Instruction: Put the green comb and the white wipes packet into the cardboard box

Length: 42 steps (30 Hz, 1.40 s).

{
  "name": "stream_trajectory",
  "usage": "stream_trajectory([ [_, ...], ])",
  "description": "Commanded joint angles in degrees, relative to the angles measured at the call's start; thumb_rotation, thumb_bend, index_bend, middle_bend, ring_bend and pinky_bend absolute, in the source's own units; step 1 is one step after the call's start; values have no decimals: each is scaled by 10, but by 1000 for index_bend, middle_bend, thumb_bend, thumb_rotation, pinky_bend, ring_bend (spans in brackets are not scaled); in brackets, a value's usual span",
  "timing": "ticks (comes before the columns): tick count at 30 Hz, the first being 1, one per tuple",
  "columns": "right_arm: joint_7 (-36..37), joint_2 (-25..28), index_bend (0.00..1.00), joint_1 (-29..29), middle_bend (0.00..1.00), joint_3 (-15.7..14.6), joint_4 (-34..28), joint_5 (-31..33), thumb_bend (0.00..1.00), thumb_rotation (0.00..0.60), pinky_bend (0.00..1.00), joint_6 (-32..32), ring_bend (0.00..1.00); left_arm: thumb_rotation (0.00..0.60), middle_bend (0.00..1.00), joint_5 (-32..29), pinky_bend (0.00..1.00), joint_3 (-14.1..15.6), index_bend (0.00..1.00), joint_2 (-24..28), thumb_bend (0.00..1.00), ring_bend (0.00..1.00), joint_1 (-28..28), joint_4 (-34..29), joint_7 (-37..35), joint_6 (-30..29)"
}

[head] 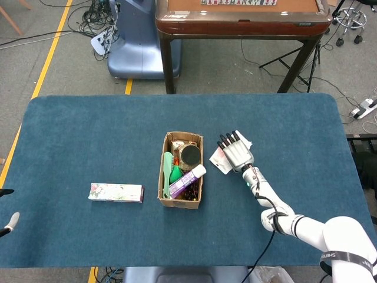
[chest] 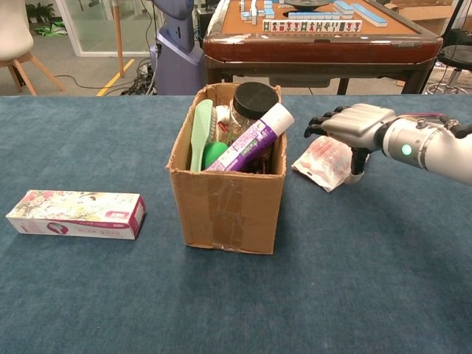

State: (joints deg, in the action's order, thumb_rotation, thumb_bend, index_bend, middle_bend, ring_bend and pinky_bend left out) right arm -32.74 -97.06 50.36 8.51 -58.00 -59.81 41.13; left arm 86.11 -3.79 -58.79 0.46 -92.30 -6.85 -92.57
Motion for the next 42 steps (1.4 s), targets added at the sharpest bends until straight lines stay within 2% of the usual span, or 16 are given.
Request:
stream_trajectory([
  [1, -10, -4, 113, 5, 23, 1, 0, 12, 0, 600, 0, -6, 0, 600, 322, 0, 407, 0, 299, 0, 279, 231, 0, 0, 0, 0],
  [5, -20, -11, 114, 11, 51, 3, 5, 29, 0, 600, 0, -10, 0, 600, 322, 1, 407, 0, 299, 0, 279, 231, 1, 0, -1, -2],
  [9, -25, -16, 114, 14, 121, 5, 9, 40, 3, 600, 0, -11, 5, 600, 322, 2, 407, 0, 299, 1, 279, 231, 2, 0, -2, -4],
  [17, -28, -22, 118, 18, 283, 4, 14, 57, 88, 600, 0, -15, 142, 600, 322, 4, 407, 0, 300, 1, 279, 231, 3, 0, -2, -6],
  [26, -19, -16, 283, 18, 425, 3, 6, 56, 242, 600, 2, -5, 297, 600, 322, 5, 407, 1, 299, 0, 279, 231, 3, 0, 0, -6],
  [29, -17, -11, 340, 17, 469, 4, -1, 53, 285, 600, 30, 4, 347, 600, 322, 5, 407, 1, 299, 0, 278, 231, 3, 0, 1, -5],
  [34, -20, 6, 387, 11, 508, 5, -28, 50, 300, 600, 100, 26, 390, 600, 322, 6, 407, 1, 299, 0, 279, 231, 2, 0, 2, -4],
  [42, -58, 67, 394, -4, 510, 16, -125, 49, 300, 600, 104, 101, 394, 600, 322, 6, 407, 2, 299, -2, 279, 231, 1, 0, 9, -2],
])
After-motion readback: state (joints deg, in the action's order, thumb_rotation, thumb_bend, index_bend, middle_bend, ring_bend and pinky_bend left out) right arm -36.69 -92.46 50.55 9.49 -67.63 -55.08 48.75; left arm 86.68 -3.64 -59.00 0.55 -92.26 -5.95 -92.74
